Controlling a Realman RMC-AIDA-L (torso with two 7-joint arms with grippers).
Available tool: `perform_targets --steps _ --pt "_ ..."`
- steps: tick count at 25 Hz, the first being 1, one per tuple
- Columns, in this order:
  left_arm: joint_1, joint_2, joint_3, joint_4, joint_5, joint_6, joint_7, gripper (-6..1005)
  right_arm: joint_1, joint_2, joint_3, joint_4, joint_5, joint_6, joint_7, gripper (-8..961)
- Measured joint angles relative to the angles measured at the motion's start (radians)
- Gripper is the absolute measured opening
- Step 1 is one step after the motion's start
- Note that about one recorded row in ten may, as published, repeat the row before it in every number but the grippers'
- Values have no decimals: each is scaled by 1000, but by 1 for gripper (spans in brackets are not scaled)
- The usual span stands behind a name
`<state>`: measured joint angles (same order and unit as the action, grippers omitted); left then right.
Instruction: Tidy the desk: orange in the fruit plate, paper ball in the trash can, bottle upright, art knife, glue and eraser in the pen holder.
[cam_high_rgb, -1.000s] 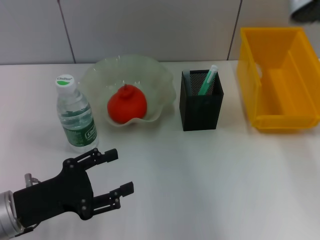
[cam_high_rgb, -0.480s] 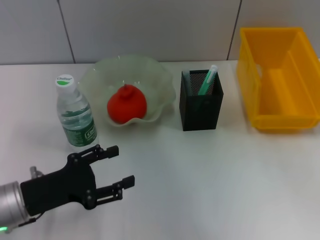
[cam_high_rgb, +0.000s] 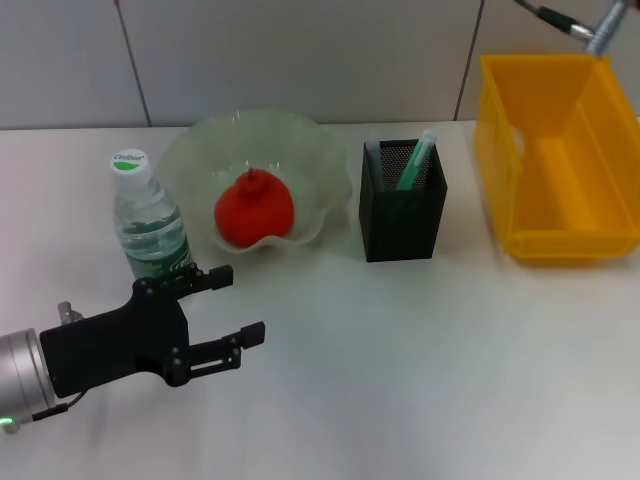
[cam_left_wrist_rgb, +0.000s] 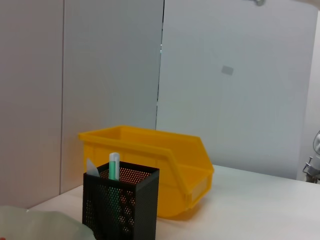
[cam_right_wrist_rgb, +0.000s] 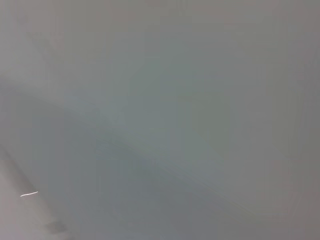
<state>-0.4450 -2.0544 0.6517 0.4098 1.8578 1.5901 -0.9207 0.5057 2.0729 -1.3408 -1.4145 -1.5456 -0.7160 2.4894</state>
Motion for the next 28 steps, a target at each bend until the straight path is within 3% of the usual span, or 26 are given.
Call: perform_targets --steps 3,4,7,9,11,13,15,20,28 --pt "0 0 -1 0 0 -1 -1 805 -12 3 136 123 226 -336 -293 693" --pt "2 1 -4 2 0 -1 -3 805 -12 3 136 123 226 -336 -293 697" --pt "6 2 -6 3 -2 6 -9 805 -11 -11 255 291 244 -585 -429 708" --pt "6 2 -6 3 -2 6 -9 805 -4 -39 326 475 230 -745 -578 716" --pt "6 2 -6 3 -2 6 -9 805 -9 -63 345 598 214 -821 -710 723" --pt "-21 19 12 9 62 27 -142 805 -23 -78 346 683 195 -865 -819 731" --pt "-28 22 13 19 86 45 -185 805 -45 -83 347 736 159 -906 -931 738" --pt "-28 20 14 34 93 72 -193 805 -103 -72 350 761 56 -922 -1103 757" --pt "-46 7 31 33 97 78 -192 805 -129 -81 352 877 -82 -915 -1286 768"
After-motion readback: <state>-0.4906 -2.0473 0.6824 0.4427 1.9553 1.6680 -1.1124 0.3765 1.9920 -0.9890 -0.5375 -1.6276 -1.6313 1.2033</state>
